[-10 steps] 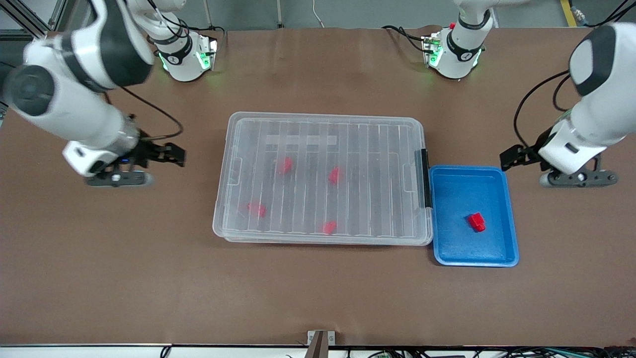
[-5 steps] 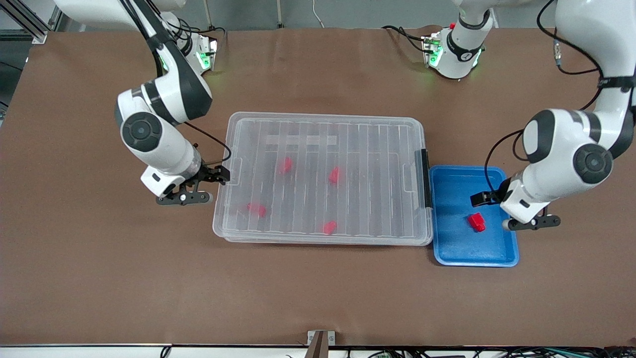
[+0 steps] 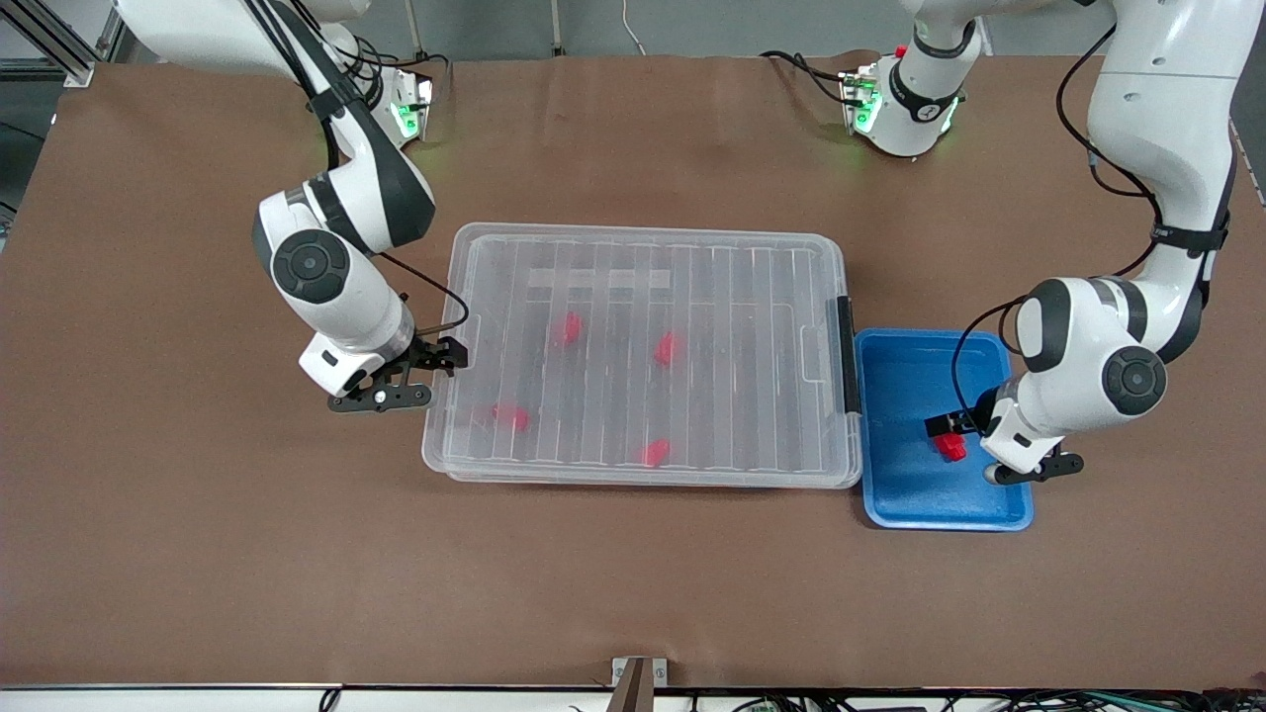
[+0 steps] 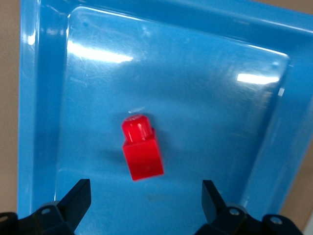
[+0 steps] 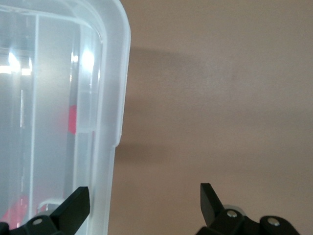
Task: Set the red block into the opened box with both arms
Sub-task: 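Slide the clear lid open with the right gripper while the left gripper lifts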
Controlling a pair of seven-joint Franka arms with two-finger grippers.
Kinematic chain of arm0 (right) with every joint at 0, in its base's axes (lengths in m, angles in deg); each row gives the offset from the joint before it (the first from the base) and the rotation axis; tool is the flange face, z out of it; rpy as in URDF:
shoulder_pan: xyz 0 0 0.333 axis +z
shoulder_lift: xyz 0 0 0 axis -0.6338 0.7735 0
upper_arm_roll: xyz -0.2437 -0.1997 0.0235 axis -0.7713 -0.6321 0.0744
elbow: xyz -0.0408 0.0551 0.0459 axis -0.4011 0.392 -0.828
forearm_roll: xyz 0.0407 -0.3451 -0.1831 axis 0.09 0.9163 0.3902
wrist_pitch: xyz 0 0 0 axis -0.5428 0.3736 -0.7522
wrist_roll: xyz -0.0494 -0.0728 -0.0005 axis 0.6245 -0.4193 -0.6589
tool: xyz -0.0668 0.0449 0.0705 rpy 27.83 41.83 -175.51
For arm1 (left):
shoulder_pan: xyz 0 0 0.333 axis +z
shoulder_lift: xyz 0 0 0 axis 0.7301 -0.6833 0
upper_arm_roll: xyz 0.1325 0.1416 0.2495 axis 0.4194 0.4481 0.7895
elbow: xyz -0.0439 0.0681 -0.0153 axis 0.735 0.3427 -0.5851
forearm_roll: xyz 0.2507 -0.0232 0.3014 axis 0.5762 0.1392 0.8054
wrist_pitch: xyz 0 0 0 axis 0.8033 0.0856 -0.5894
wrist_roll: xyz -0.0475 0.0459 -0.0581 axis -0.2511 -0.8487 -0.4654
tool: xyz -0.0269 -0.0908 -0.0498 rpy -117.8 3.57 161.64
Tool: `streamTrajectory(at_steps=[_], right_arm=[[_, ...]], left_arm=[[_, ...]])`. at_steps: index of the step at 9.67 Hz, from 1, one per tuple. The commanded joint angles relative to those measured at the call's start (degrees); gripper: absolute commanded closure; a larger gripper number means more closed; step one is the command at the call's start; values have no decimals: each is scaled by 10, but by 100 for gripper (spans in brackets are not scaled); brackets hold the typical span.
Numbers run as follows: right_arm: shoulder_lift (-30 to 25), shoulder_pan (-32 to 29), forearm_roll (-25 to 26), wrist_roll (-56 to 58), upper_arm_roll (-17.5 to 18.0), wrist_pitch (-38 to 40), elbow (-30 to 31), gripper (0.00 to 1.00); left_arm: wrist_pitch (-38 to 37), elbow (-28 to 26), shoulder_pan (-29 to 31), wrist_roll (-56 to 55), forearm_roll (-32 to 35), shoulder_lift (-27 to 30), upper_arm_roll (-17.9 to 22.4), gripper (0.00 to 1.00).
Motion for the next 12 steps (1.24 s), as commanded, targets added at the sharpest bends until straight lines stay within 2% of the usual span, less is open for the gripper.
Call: streamTrajectory(at_steps=[1,4,5,6,7,8,9,10,12], right_arm=[[-4,-21,35,-10,2,4,12,1],[-8,-43,47,23,-3,47,10,1],[-10,-47,47,40,-9,58,10,1],[-14,-48,46,59,-20,71,10,1],[-15,-48,47,80,-33,83,8,1],[-16,-48,46,90,-42,89,7,1],[-19,-48,47,104,-52,95,6,0],[-22,-49,47,118,-64,109,1,0],[-23,-53,47,148,-78,130,-10,0]], left_arm=[[7,38,8,-4,0,-57,0,4],[7,46,5,-5,-1,-74,-1,25],[7,51,5,-5,-4,-80,-1,37],[7,52,5,-5,-7,-83,-1,63],[7,59,4,-6,-7,-89,-1,83],[6,62,4,-7,-7,-88,-1,95],[-1,63,6,-4,-3,-78,-2,99],[-37,61,5,-4,-2,-43,-5,100],[-153,69,1,-9,-3,38,-31,100]])
